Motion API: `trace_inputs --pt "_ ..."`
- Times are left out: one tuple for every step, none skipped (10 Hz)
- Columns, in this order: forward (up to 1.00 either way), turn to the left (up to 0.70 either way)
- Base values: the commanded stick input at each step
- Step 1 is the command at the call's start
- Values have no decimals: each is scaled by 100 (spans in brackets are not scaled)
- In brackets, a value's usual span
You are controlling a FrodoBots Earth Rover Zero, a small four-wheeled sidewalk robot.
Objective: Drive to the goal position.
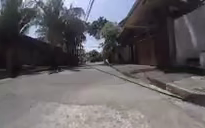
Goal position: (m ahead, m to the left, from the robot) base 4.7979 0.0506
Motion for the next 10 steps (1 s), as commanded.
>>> trace_inputs --pt "100 6" --pt "100 6" --pt "100 6" --pt "100 6" --pt "100 -22" --pt "100 -34" --pt "100 4" --pt "100 -17" --pt "100 -34" --pt "100 -34"
